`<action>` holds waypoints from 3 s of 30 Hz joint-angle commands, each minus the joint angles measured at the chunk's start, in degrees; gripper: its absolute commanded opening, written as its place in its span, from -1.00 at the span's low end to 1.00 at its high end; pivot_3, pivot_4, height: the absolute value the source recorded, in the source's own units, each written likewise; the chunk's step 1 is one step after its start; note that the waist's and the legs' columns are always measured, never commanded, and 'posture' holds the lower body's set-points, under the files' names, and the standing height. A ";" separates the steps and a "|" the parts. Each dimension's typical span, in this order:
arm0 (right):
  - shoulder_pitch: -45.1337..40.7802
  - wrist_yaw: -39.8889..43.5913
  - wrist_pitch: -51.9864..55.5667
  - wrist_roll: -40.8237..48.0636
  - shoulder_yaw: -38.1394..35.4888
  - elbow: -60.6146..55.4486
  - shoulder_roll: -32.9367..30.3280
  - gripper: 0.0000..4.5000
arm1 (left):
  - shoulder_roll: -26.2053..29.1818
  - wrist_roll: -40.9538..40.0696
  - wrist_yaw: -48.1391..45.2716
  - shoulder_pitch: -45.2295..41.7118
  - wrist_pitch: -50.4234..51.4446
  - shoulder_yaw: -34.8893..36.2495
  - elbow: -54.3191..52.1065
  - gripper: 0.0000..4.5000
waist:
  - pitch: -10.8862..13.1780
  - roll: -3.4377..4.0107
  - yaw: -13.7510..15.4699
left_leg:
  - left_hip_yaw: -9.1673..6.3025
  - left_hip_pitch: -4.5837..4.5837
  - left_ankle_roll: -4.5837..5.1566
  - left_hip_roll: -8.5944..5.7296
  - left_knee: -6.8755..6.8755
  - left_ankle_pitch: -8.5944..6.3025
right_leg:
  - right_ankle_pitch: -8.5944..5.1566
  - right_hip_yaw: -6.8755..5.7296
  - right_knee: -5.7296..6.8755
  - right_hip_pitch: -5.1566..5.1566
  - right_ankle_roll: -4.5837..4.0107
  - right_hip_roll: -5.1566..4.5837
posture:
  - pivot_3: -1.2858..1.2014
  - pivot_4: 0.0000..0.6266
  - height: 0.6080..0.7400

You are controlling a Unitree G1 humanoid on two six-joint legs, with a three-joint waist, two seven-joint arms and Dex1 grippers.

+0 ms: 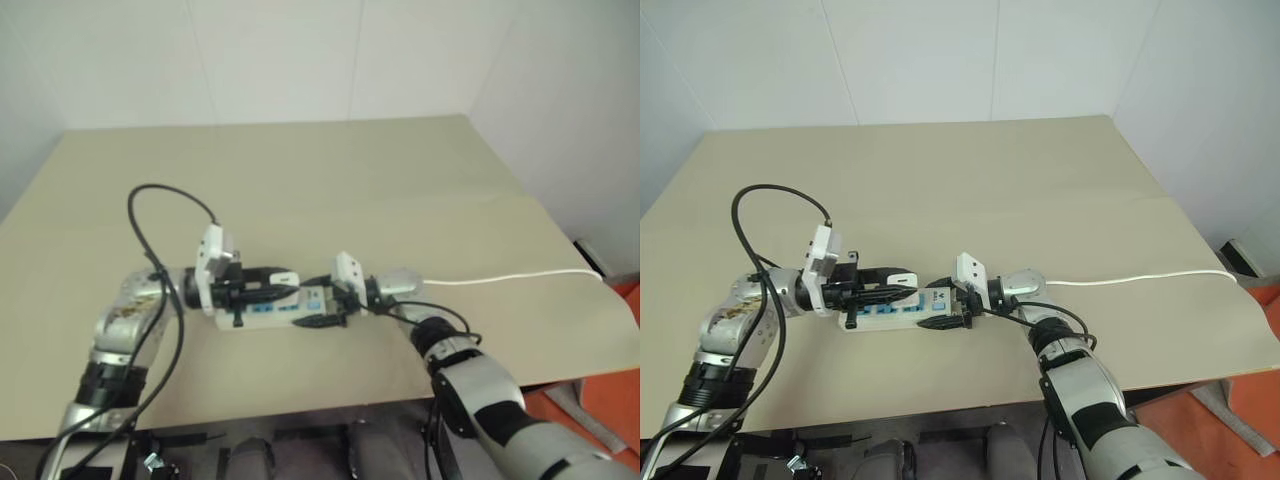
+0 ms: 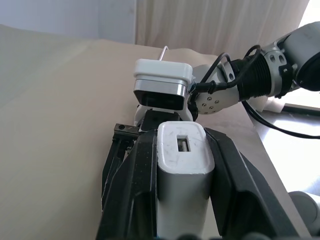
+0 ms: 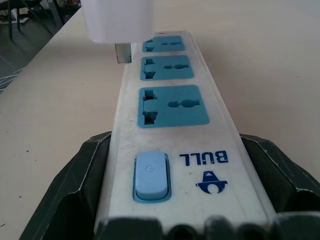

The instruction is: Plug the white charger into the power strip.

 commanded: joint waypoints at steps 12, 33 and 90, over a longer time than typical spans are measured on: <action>0.41 -0.57 -0.27 -2.76 1.15 2.26 0.38 0.53 | -1.84 4.27 1.84 0.35 -6.62 -1.93 4.99 -0.54 | 0.00 0.00 -0.02 | 0.00 0.03 0.00 0.00 -0.02 0.00 | 0.00 0.01 -0.01 0.01 0.00 0.01 | 0.03 -0.52 1.00; 0.58 -1.03 0.11 -2.91 0.38 1.99 0.15 0.53 | -1.87 5.58 -4.30 -0.96 -10.69 -4.35 11.77 -0.54 | 0.00 0.01 -0.04 | 0.00 0.17 0.00 0.00 -0.06 0.00 | -0.02 0.01 -0.03 0.13 0.01 0.01 | 0.03 -0.52 1.00; 1.92 -0.92 1.48 -2.49 -0.45 0.12 -0.51 0.53 | -3.35 8.70 -12.42 -2.87 -22.69 -5.26 28.48 -0.54 | -0.01 0.01 -0.07 | 0.00 0.21 0.01 0.01 -0.16 0.00 | -0.15 0.01 -0.12 0.17 0.19 0.03 | 0.03 -0.52 1.00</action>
